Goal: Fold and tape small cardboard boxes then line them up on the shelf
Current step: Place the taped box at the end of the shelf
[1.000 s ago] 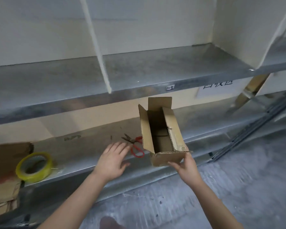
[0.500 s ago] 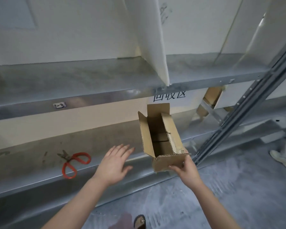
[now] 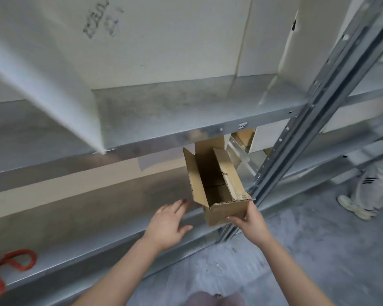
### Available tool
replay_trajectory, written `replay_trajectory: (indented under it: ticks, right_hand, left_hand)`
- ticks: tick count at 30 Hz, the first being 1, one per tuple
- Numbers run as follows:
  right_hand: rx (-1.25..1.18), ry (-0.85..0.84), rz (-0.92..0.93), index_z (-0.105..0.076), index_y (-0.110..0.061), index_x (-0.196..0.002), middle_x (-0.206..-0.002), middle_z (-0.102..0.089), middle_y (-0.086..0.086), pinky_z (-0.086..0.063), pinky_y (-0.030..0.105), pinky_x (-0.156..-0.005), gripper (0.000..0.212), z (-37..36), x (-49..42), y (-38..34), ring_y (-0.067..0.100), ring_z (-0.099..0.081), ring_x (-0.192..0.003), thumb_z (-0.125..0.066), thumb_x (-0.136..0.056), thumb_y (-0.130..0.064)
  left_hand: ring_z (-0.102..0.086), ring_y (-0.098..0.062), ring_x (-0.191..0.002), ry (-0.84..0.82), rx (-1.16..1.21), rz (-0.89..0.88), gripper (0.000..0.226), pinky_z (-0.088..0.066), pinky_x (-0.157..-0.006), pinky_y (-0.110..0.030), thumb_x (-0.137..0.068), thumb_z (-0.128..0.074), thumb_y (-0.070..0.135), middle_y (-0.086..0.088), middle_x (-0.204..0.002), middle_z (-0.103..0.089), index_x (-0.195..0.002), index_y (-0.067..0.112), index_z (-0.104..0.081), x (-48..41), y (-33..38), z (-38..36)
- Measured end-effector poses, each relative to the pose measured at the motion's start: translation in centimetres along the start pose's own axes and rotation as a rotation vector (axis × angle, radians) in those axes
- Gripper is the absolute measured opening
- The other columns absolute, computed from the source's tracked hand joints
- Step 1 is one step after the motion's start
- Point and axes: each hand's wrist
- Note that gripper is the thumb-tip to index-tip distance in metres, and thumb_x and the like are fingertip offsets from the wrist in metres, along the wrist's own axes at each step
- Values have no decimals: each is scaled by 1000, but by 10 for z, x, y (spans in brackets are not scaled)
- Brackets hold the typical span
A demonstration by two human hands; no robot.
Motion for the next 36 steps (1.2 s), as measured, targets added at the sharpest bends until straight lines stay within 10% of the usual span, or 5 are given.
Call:
replay_trajectory:
  ticks: [12, 16, 22, 29, 36]
  right_hand:
    - [4, -289, -71, -37, -30, -134, -125, -56, -13, -45, 30, -102, 66, 67, -125, 57, 12, -53, -123, -77, -83, -21]
    - [-59, -315, -152, -14, -42, -145, -127, -51, -14, -42, 36, -107, 89, 60, -136, 66, 9, -47, -123, -76, -84, -20]
    - [5, -170, -195, -30, -17, -147, -146, -45, 5, -40, 44, -110, 75, 44, -138, 64, 22, -43, -135, -73, -86, -27]
    - [-19, -62, -128, -24, -38, -148, -146, -44, -9, -38, 41, -111, 84, 58, -113, 51, 13, -40, -136, -76, -83, -22]
    - [554, 36, 126, -35, -29, -147, -148, -41, -5, -34, 34, -110, 63, 88, -76, 33, 17, -33, -138, -56, -91, -48]
  left_hand:
    - [-61, -17, -111, 179, 728, 489, 62, -49, -95, -34, -84, -70, 43, 1, -123, -62, -133, 20, -41, -131, 111, -26]
    - [-61, -18, -111, 160, 739, 576, 65, -49, -97, -38, -87, -66, 45, -1, -127, -60, -138, 16, -39, -144, 112, -36]
    - [-62, -17, -110, 89, 758, 556, 66, -48, -98, -39, -92, -59, 44, -5, -133, -57, -145, 14, -32, -149, 106, -44]
    - [-42, -18, -133, -21, 486, 324, 64, -36, -109, -36, -94, -53, 46, -3, -147, -43, -147, 18, -29, -137, 82, -33]
    - [-24, -23, -144, 48, -117, 77, 61, -15, -118, -37, -97, -41, 49, -2, -155, -31, -150, 24, -28, -96, 57, -3]
Point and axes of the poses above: each hand's wrist, its own x-axis away from the middle knuckle, its own z-axis out of the back of the hand, y = z × x
